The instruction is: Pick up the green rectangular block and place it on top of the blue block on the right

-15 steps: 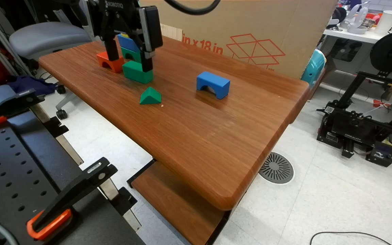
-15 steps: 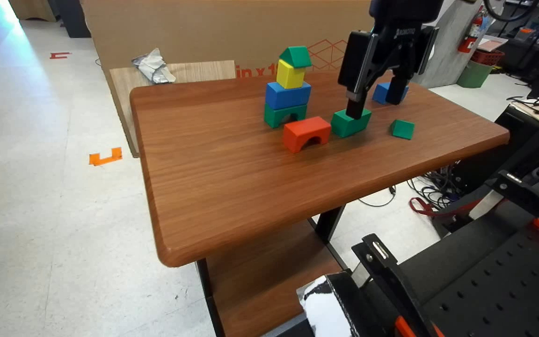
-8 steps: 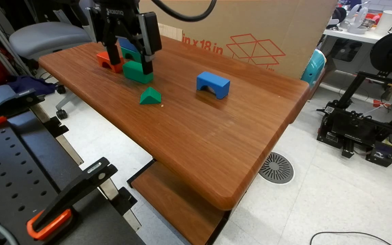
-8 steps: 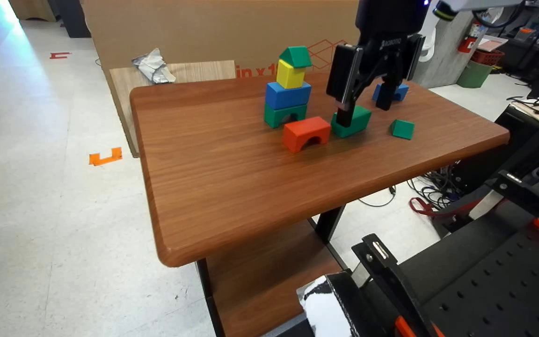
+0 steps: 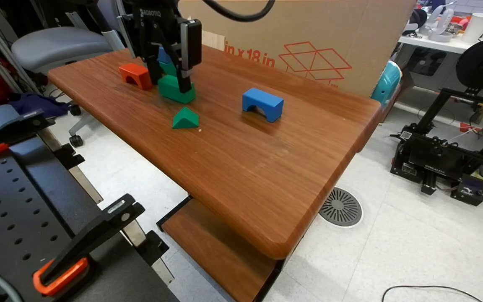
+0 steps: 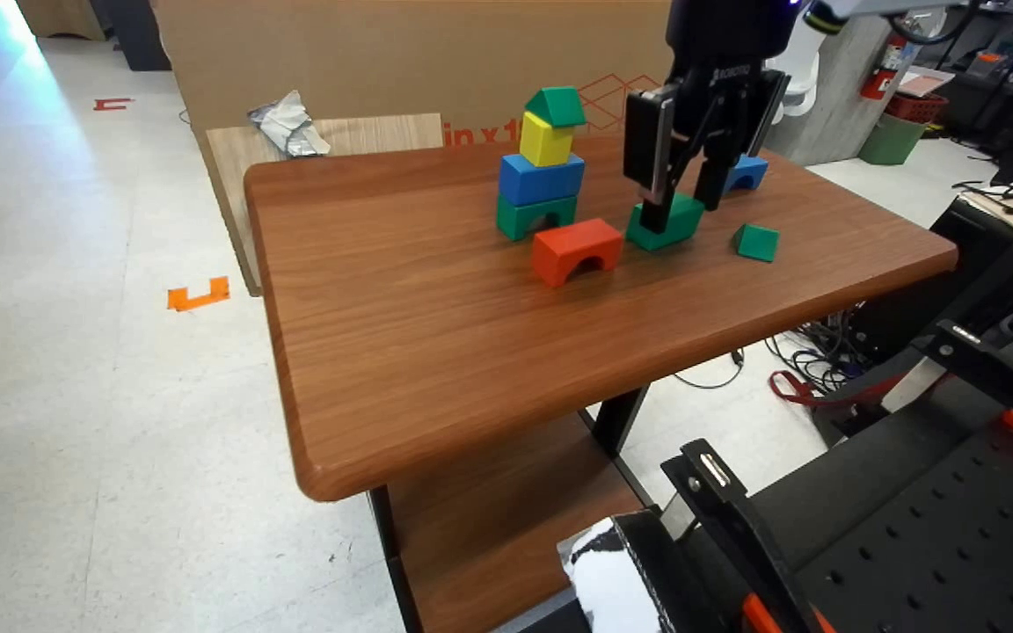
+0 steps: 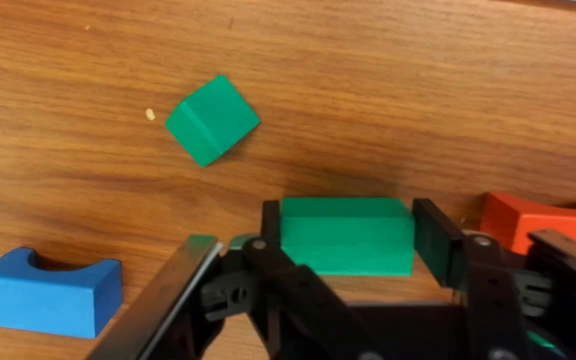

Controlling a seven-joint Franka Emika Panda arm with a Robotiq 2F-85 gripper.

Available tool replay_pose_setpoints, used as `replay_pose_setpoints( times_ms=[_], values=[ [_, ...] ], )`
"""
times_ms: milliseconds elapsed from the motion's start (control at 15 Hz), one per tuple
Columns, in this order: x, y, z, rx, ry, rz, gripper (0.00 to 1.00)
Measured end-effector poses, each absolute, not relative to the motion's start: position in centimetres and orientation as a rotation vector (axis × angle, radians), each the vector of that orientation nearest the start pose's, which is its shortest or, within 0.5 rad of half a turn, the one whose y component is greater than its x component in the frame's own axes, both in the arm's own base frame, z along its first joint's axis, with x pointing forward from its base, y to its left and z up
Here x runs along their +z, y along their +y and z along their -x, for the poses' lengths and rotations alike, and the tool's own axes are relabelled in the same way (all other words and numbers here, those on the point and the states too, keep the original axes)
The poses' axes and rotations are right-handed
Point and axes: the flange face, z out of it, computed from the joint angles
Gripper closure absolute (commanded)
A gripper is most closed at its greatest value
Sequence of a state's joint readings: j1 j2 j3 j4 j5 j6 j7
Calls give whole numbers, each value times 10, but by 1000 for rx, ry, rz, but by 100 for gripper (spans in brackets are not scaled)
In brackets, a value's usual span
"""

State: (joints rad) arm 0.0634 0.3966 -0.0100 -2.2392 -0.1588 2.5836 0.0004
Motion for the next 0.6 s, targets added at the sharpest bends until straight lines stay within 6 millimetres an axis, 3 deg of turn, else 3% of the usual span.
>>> replay_pose_setpoints(
  times_ms=[400, 600],
  values=[
    [186, 30, -539, 75, -325, 3219, 59],
    [199, 28, -538, 46, -318, 3221, 59]
  ],
)
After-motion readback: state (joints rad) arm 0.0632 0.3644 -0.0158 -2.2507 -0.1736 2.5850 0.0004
